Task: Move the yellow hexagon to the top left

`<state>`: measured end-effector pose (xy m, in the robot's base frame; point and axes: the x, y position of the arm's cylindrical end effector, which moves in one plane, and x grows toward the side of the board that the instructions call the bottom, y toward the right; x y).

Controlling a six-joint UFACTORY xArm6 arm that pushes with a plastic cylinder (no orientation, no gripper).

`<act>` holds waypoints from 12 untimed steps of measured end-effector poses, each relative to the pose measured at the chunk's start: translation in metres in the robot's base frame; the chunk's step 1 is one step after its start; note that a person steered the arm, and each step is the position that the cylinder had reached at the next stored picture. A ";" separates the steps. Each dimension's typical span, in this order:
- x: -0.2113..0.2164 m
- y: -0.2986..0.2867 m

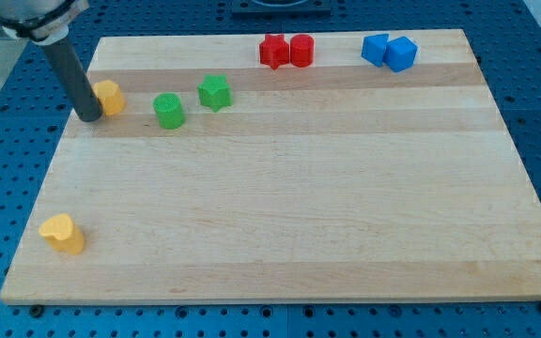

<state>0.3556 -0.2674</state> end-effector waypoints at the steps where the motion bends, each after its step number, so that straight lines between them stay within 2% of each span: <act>1: -0.021 0.000; 4: -0.011 0.041; 9: -0.094 0.049; 12: -0.089 0.055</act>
